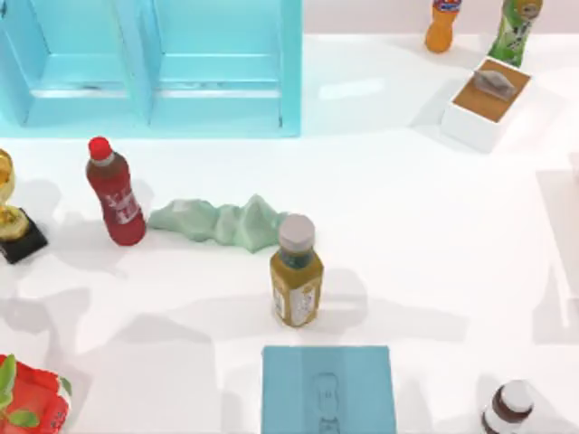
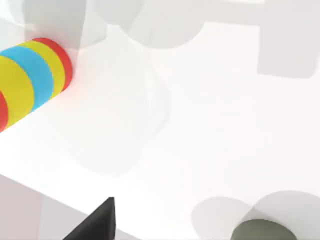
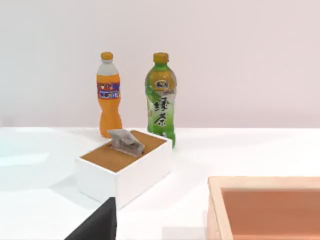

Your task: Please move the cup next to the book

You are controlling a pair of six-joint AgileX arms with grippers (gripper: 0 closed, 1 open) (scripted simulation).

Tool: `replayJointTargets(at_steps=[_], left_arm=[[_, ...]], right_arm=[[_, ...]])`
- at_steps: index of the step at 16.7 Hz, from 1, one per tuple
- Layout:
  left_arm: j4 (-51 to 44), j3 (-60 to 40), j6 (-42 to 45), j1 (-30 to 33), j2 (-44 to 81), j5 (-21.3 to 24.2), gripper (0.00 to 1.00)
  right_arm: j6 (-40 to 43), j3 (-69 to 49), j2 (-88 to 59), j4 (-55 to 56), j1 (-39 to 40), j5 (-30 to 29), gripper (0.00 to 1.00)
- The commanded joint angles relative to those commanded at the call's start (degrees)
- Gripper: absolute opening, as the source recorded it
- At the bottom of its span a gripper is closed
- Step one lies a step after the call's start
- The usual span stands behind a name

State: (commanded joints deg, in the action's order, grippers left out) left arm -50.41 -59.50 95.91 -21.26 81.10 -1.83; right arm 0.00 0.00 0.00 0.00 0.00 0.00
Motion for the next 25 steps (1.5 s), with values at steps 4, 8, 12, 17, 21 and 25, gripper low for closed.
replayJointTargets(at_steps=[4, 8, 12, 17, 21, 25], left_arm=[[-10.19, -10.42, 18.91, -9.79, 11.21, 0.44, 1.0], [-16.97, -18.16, 33.82, -19.1, 17.82, 1.13, 1.0], [-20.32, -22.39, 41.8, -25.25, 19.85, 1.79, 1.0], [-20.8, -23.06, 43.0, -26.31, 20.16, 1.93, 1.0], [-19.79, -22.06, 42.84, -26.11, 20.23, 1.9, 1.0], [-11.06, -15.9, 42.91, -26.24, 22.6, 1.93, 1.0]], right_arm=[[0.0, 0.0, 0.0, 0.0, 0.0, 0.0, 1.0], [0.0, 0.0, 0.0, 0.0, 0.0, 0.0, 1.0], [0.0, 0.0, 0.0, 0.0, 0.0, 0.0, 1.0], [0.0, 0.0, 0.0, 0.0, 0.0, 0.0, 1.0], [0.0, 0.0, 0.0, 0.0, 0.0, 0.0, 1.0], [0.0, 0.0, 0.0, 0.0, 0.0, 0.0, 1.0]])
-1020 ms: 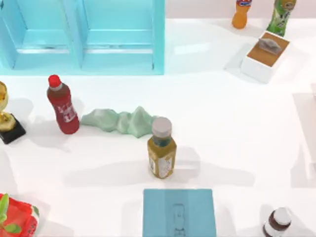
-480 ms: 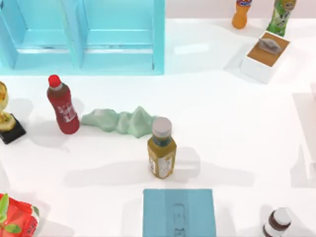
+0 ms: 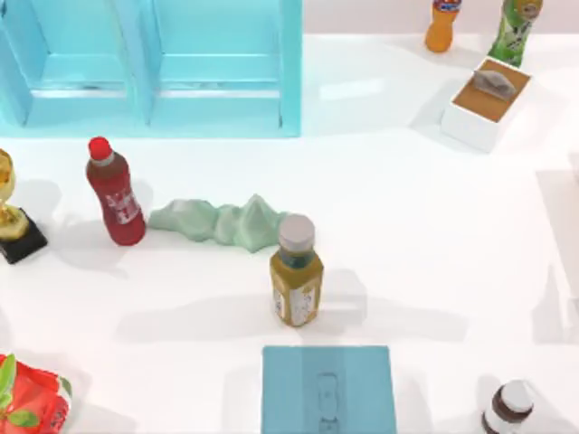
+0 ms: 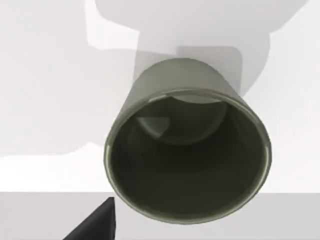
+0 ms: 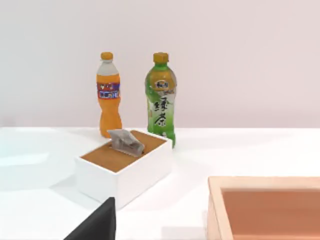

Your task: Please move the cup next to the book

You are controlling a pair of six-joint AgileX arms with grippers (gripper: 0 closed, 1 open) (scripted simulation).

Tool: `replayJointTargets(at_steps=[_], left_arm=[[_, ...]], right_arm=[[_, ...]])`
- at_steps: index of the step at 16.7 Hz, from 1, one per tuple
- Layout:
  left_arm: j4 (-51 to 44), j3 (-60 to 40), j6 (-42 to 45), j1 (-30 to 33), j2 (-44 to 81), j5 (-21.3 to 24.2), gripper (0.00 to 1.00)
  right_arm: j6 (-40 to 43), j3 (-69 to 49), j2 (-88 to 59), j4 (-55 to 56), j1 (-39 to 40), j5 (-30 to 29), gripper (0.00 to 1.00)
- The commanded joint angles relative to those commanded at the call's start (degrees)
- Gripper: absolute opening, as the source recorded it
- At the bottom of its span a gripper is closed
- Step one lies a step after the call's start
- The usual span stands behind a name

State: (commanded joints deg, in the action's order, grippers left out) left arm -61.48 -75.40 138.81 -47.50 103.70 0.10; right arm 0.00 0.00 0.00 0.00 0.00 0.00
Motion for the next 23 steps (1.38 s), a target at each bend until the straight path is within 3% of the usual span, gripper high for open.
replayJointTargets(at_steps=[5, 10, 23], left_arm=[[11.61, 8.25, 0.29, -0.21, 3.31, 0.02, 1.0], [12.33, 8.88, 0.35, -0.25, 3.59, 0.02, 1.0], [12.33, 8.88, 0.35, -0.25, 3.59, 0.02, 0.02]], right_arm=[[0.0, 0.0, 0.0, 0.0, 0.0, 0.0, 1.0], [0.0, 0.0, 0.0, 0.0, 0.0, 0.0, 1.0], [0.0, 0.0, 0.0, 0.0, 0.0, 0.0, 1.0]])
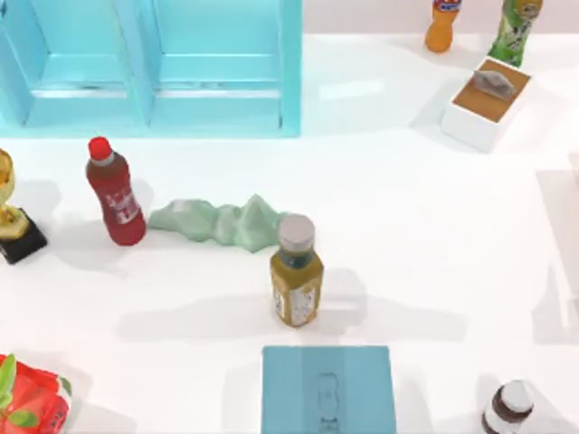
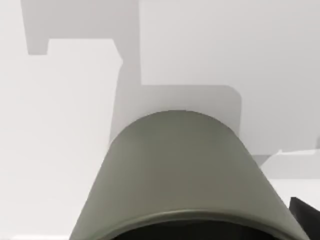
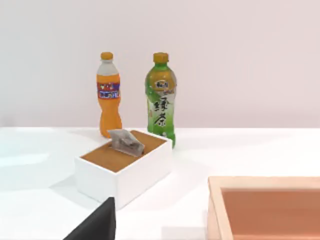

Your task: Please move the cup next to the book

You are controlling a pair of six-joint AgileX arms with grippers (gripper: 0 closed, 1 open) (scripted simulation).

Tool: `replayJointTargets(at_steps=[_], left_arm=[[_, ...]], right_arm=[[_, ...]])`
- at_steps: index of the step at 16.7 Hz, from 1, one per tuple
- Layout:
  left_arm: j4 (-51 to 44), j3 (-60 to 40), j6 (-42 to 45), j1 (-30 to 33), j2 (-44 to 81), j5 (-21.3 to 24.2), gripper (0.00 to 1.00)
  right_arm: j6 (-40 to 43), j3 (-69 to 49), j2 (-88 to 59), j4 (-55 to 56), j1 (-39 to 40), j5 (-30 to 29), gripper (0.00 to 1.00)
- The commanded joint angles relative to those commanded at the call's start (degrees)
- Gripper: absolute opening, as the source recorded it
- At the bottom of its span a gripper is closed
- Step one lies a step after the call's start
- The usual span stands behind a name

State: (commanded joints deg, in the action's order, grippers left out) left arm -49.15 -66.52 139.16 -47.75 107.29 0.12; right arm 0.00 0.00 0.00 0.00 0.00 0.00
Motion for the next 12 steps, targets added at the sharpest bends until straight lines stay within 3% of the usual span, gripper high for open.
replayJointTargets(at_steps=[12], left_arm=[[-2.23, -1.61, 0.12, 0.09, -0.93, 0.01, 0.0]], right_arm=[[0.0, 0.0, 0.0, 0.0, 0.0, 0.0, 1.0]])
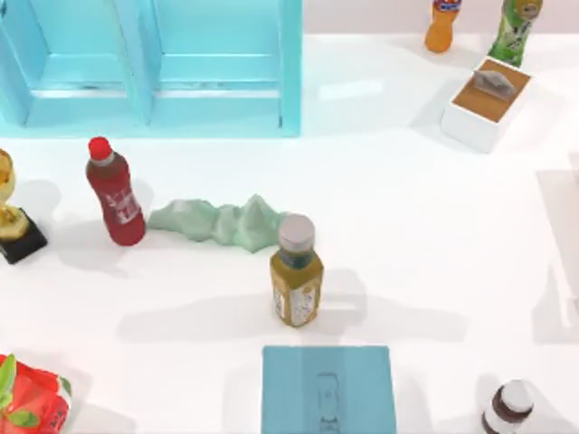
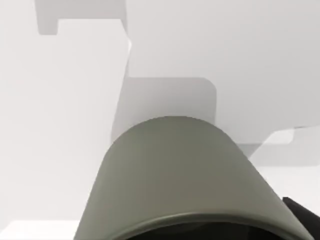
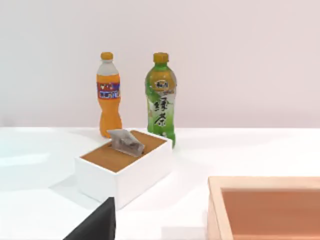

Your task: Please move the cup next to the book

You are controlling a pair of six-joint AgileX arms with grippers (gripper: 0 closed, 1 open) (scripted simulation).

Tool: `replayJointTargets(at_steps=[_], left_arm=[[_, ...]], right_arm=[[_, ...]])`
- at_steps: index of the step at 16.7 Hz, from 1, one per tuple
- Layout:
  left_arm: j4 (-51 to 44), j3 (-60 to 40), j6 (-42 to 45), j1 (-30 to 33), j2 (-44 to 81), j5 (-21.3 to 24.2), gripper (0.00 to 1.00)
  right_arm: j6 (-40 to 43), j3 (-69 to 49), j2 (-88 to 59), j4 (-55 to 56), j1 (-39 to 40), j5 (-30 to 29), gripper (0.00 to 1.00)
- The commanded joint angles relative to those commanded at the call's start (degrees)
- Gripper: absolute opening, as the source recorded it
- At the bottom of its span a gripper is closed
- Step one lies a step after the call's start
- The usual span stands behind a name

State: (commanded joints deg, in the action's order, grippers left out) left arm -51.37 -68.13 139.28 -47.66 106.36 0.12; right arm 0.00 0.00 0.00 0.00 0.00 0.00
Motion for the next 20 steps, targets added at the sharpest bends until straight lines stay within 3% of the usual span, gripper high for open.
replayJointTargets(at_steps=[5, 13, 16, 20], left_arm=[[-8.08, -4.74, -0.24, -0.01, -2.67, -0.03, 0.0], [-8.56, -5.81, -1.73, 1.52, -3.53, -0.06, 0.0], [-8.53, -8.25, -8.66, 8.21, -6.01, -0.25, 0.0], [-9.11, -12.29, -26.39, 23.77, -10.34, -0.53, 0.0]], right_arm=[[0.0, 0.0, 0.0, 0.0, 0.0, 0.0, 1.0], [0.0, 0.0, 0.0, 0.0, 0.0, 0.0, 1.0], [0.0, 0.0, 0.0, 0.0, 0.0, 0.0, 1.0], [0.0, 0.0, 0.0, 0.0, 0.0, 0.0, 1.0]])
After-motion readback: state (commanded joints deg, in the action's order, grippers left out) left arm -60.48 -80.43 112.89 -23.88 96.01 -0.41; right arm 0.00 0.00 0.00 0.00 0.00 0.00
